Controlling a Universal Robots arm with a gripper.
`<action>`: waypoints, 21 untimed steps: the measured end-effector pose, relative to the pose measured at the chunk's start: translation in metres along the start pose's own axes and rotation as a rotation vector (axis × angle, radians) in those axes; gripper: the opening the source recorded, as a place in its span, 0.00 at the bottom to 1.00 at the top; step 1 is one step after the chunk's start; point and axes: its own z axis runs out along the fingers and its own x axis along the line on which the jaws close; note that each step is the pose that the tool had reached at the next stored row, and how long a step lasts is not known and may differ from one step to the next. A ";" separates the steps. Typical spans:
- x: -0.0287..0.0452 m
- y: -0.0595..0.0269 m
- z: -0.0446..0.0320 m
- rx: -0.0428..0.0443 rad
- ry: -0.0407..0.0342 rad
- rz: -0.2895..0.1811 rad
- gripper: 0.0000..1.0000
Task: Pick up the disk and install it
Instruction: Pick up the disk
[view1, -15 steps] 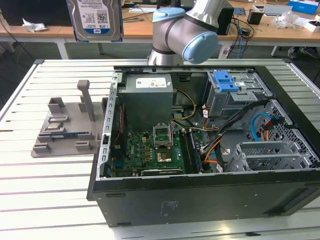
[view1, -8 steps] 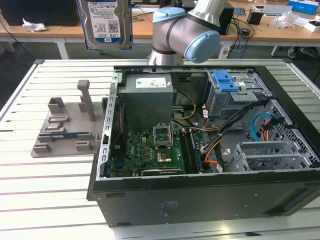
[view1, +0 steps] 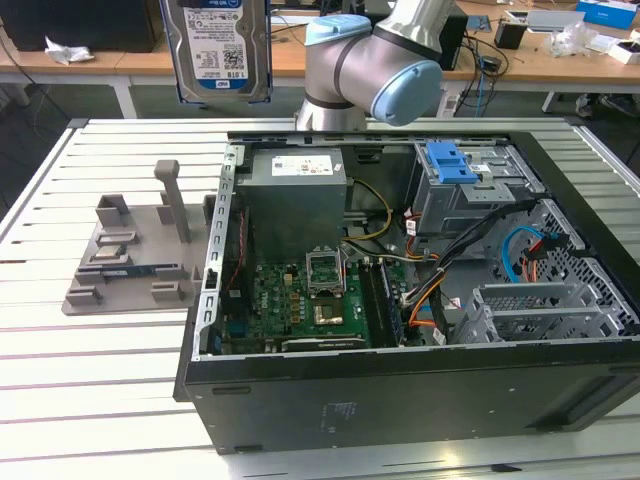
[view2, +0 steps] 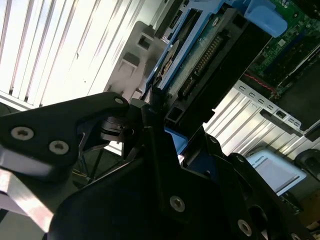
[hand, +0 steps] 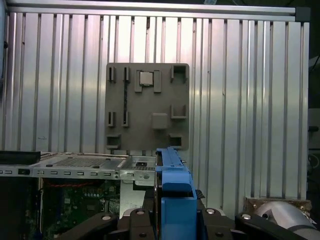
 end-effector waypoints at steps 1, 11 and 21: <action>0.0009 -0.0001 0.0000 -0.0001 0.0001 0.000 0.37; 0.0074 -0.0020 0.0007 0.0000 0.0001 0.000 0.37; 0.0150 -0.0049 0.0014 0.0000 0.0000 0.000 0.37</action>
